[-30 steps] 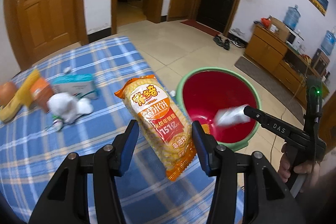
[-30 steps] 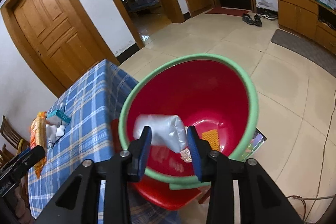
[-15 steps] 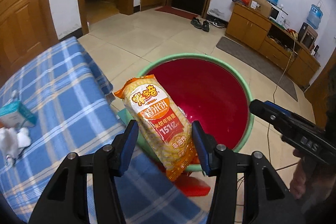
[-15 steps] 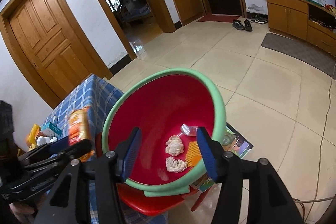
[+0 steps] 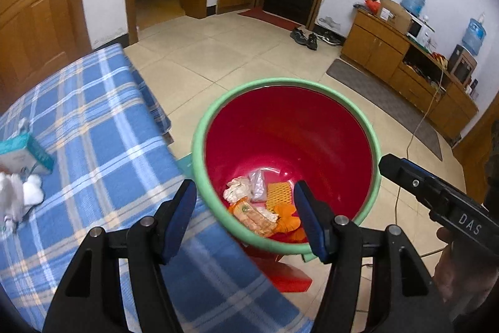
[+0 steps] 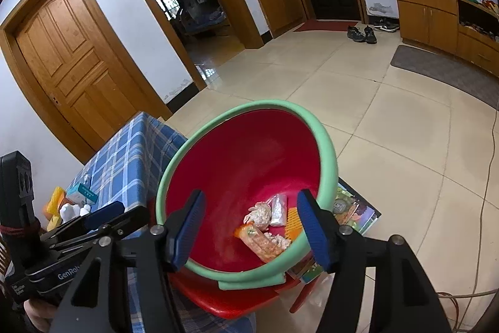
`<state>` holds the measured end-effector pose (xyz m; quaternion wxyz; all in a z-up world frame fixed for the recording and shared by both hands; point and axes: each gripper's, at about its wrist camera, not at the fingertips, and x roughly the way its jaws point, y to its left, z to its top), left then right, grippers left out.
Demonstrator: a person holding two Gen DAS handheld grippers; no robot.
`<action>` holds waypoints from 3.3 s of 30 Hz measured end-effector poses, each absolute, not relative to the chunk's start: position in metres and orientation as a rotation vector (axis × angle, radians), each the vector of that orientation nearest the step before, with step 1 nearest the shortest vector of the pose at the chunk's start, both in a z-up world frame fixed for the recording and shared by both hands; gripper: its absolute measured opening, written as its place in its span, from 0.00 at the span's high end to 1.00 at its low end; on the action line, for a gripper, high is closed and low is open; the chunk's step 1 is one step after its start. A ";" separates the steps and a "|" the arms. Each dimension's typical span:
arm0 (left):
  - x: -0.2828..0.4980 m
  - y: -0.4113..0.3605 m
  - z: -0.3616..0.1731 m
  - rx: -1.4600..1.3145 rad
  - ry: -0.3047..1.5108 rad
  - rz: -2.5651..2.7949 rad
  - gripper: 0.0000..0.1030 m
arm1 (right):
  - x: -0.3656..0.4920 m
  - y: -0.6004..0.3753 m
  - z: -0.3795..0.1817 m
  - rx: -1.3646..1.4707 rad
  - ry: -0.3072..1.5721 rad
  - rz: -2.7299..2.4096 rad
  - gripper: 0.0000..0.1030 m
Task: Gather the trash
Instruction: 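Open the left tool over the red bucket to drop the snack bag, then move both tools back to the table and grasp the white cloth with the left tool, then grasp the teal box with the right tool while the left tool holds the white cloth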
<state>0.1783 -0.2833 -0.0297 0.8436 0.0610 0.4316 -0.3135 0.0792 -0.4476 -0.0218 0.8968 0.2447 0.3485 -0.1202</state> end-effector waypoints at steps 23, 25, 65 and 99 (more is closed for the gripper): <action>0.173 -0.147 -0.011 -0.019 0.876 -0.397 0.37 | 0.093 -0.359 -0.007 0.428 0.774 -0.043 0.34; 0.176 -0.136 -0.010 -0.028 0.871 -0.378 0.37 | 0.096 -0.349 -0.006 0.419 0.781 -0.027 0.34; 0.246 -0.062 -0.031 -0.068 0.852 -0.220 0.71 | 0.154 -0.259 -0.023 0.333 0.927 0.141 0.31; 0.214 0.014 -0.012 -0.157 0.822 -0.129 0.72 | 0.316 -0.172 -0.046 0.026 1.010 0.511 0.66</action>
